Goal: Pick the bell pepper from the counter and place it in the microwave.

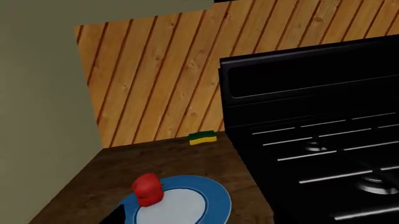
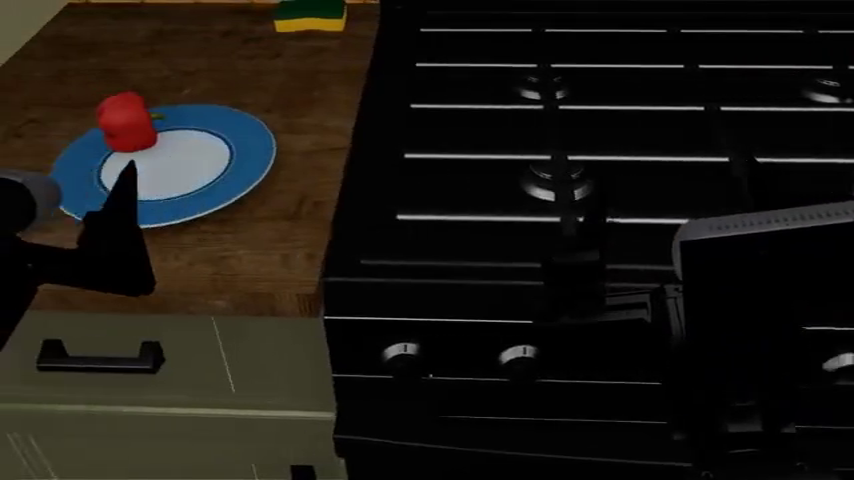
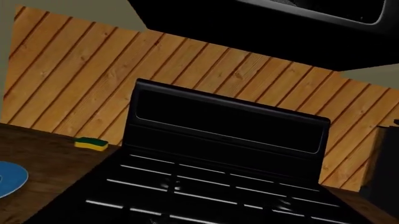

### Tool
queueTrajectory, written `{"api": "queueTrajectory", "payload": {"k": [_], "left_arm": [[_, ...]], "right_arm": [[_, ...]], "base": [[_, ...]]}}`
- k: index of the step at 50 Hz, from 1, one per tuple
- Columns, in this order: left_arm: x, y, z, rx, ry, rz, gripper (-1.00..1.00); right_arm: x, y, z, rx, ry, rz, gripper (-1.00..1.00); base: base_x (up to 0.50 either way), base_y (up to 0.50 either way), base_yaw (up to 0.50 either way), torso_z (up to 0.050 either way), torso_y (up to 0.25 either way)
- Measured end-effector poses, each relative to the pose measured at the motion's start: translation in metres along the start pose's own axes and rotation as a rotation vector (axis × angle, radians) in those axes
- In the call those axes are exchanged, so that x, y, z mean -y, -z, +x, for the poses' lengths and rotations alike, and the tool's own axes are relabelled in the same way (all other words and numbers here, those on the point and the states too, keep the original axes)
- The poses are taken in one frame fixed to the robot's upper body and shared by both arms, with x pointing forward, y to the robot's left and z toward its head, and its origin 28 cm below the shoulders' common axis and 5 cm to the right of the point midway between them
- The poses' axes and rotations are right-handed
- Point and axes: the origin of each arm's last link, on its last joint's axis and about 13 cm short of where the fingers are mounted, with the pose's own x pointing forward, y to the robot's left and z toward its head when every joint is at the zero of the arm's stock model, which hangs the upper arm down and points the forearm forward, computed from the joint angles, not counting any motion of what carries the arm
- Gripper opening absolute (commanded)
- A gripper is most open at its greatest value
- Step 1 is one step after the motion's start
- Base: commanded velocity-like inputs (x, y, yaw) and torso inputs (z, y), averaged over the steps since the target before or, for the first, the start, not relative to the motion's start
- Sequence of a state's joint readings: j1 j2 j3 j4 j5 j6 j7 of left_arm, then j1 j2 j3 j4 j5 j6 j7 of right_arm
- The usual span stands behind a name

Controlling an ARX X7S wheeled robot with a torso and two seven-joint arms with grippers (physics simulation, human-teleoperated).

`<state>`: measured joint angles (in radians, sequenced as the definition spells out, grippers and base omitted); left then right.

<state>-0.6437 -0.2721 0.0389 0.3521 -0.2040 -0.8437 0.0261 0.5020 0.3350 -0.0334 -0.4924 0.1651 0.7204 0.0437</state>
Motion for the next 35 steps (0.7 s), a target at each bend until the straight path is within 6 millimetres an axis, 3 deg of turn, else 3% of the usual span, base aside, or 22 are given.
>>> {"api": "queueTrajectory", "payload": {"k": [11, 21, 35], "left_arm": [[0.0006, 0.0013, -0.0003, -0.002, 0.003, 0.005, 1.00], [0.0012, 0.0021, -0.0003, -0.003, 0.005, 0.010, 1.00], [0.0030, 0.0038, 0.0001, -0.006, 0.013, 0.009, 1.00]], "right_arm": [[0.0003, 0.0004, -0.0004, 0.001, 0.001, 0.001, 1.00], [0.0011, -0.0004, -0.0011, 0.014, 0.011, 0.010, 1.00], [0.0017, 0.0004, -0.0017, 0.011, 0.016, 0.009, 1.00]], "base": [[0.00, 0.50, 0.00, 0.000, 0.000], [0.02, 0.00, 0.00, 0.000, 0.000], [0.34, 0.00, 0.00, 0.000, 0.000]]}}
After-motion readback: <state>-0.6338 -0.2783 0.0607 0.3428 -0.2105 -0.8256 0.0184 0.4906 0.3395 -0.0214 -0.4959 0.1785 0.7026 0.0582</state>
